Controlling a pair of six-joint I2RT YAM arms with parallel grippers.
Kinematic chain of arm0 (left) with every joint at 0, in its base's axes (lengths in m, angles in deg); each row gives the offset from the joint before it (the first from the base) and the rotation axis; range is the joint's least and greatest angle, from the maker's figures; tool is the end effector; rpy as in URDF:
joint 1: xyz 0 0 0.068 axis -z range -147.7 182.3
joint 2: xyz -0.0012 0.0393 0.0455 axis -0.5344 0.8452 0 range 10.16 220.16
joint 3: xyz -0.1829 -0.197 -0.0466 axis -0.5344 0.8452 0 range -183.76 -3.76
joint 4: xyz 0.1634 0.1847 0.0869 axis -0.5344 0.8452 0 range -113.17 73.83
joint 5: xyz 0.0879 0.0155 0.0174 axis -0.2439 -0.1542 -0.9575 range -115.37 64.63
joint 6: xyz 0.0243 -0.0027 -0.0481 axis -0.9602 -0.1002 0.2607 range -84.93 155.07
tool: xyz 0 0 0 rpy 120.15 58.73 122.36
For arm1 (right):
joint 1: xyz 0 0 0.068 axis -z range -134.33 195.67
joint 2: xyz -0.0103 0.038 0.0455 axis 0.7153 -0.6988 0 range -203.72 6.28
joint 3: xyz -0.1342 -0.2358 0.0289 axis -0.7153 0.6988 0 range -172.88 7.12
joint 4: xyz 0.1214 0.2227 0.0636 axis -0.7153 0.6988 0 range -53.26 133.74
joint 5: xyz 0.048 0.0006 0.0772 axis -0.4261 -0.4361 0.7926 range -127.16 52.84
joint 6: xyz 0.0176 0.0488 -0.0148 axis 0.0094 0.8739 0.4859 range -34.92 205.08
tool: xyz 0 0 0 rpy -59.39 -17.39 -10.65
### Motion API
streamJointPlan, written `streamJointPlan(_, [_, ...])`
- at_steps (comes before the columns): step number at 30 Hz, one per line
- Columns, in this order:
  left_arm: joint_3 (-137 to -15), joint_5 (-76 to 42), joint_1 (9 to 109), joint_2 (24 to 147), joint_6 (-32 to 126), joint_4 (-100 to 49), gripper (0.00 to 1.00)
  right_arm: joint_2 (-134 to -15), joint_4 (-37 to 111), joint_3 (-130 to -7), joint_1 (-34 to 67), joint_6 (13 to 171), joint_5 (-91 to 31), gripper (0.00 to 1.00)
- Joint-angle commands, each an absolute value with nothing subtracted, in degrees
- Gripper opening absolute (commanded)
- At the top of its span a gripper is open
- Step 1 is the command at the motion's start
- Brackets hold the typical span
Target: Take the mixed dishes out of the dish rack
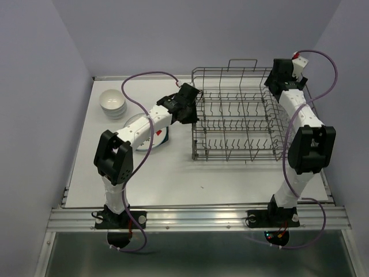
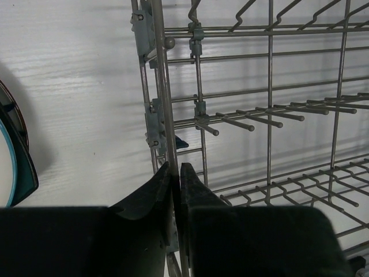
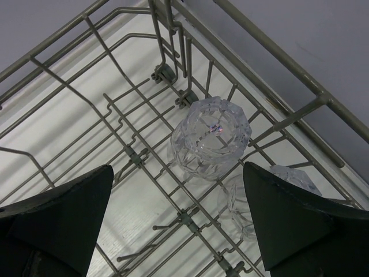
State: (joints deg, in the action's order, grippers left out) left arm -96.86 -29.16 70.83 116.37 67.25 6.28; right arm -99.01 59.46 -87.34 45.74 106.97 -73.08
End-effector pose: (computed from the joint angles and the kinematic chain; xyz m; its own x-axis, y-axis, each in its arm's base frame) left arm 0.3352 -0.2639 0.2957 -0.7586 -0.0754 -0.6472 0.2119 0.9107 -0.3545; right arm 0.4272 -0.0214 0.3242 -0.3303 0.3024 -0.8941 0.6607 0.7506 0.0098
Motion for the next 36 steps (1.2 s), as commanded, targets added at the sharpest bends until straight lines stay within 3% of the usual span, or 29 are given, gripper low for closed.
streamJointPlan(1, [-95.08,-29.76,70.98,115.36,67.23,5.66,0.15,-100.76,54.14,-89.21,46.63,108.37,-78.12,1.0])
streamJointPlan(9, [-94.38,-29.32,70.89,115.54,67.32,5.49,0.01,-103.76,53.87,-87.63,47.69,110.21,-80.4,1.0])
streamJointPlan(36, [-93.59,-26.77,70.98,115.28,68.03,4.78,0.0,-111.75,52.82,-89.56,49.89,110.48,-82.07,1.0])
